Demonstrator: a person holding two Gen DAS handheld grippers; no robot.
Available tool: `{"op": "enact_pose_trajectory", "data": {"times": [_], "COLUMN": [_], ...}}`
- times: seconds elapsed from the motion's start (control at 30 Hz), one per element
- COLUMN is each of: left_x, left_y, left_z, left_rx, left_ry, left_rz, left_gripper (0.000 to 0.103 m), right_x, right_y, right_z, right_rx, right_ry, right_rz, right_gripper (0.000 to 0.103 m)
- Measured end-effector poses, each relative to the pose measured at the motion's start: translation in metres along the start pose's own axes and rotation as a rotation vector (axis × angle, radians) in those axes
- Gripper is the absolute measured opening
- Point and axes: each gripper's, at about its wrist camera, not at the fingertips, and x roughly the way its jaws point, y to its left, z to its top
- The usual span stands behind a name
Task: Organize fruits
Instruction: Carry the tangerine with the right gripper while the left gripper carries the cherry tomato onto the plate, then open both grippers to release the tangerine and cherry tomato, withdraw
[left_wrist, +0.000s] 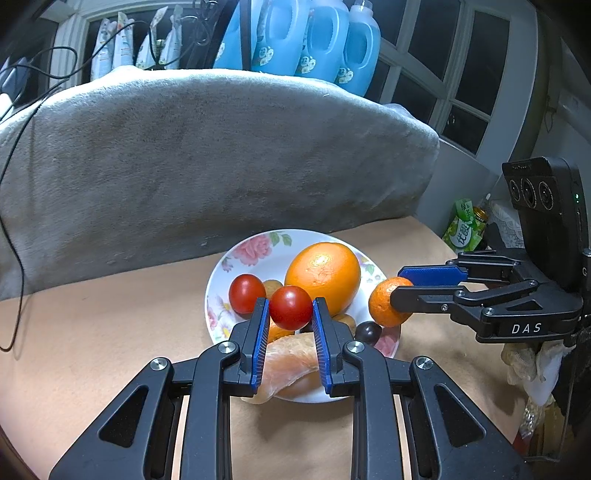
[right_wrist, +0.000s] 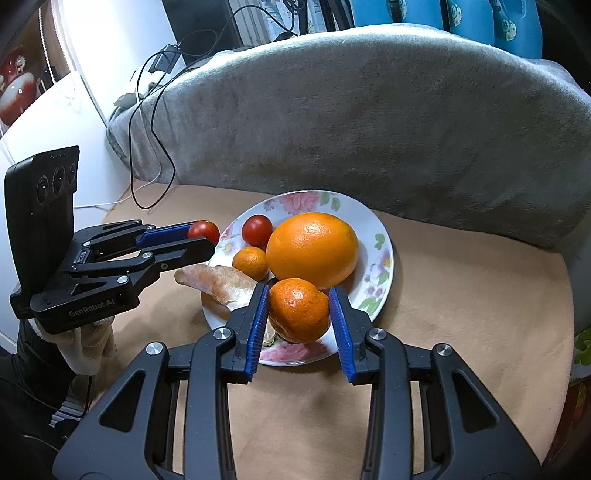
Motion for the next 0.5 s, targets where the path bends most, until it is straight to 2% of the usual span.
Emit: {"op": "enact_pose_trajectory", "data": {"times": [0.3,0.4,0.5], "left_x": [0.0021,0.0019,0.0009], "left_y": [0.0014,0.0011,0.0012], "left_z": [-0.0003,0.0001,0.0016], "left_rx": [-0.005,-0.008,-0.007], "left_ry": [-0.001,-0.005,-0.011], "left_rz": [0.011,0.016,0.018], "left_gripper": [0.022,0.027,0.028], "right_x": [-0.0010,-0.0026,-0.0024], "right_y": [0.0005,0.0011,0.0017], "right_z": [-0.0004,-0.0007,-0.0015], "right_rx": [-0.007,-0.011,-0.016], "right_ry": [-0.005,-0.008,-0.005], "right_rz": [0.000,-0.005,-0.012], "right_gripper": [0.036,0.036,0.048]}}
